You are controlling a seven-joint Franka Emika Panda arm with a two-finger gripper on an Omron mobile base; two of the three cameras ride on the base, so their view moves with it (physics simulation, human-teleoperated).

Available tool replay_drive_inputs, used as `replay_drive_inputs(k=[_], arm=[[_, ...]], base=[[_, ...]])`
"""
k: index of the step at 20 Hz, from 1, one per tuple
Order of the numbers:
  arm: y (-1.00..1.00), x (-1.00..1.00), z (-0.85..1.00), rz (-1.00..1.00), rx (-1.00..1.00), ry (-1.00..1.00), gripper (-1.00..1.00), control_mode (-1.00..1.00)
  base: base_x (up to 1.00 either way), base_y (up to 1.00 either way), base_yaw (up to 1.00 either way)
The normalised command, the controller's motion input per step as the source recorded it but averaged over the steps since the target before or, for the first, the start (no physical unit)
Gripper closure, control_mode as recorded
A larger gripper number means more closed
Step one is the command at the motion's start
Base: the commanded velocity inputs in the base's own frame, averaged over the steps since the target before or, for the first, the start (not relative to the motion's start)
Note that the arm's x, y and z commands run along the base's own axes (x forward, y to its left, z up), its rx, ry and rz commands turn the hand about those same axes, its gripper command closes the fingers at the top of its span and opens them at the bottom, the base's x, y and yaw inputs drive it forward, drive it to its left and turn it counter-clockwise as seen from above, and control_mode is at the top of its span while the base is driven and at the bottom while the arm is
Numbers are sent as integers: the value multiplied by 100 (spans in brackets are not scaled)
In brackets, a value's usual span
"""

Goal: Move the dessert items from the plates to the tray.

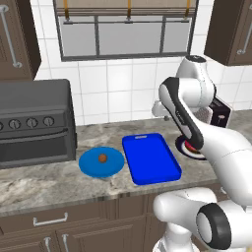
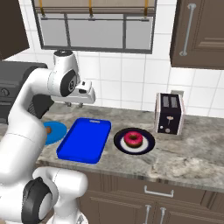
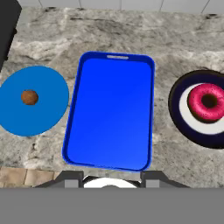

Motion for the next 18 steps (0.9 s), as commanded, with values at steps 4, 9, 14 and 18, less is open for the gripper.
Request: replay_drive_inputs(k=[4,9,14,18], arm=[[0,-21,-11,0,0,3,-100,-100],[16,-18,-18,0,1,19,-100,-100],[23,-19,-3,7,2,0,-100,-100],[33,-3,-2,12,0,0,-100,-100]], base=[[0,0,0],[0,0,0],[0,0,0],[0,0,0]])
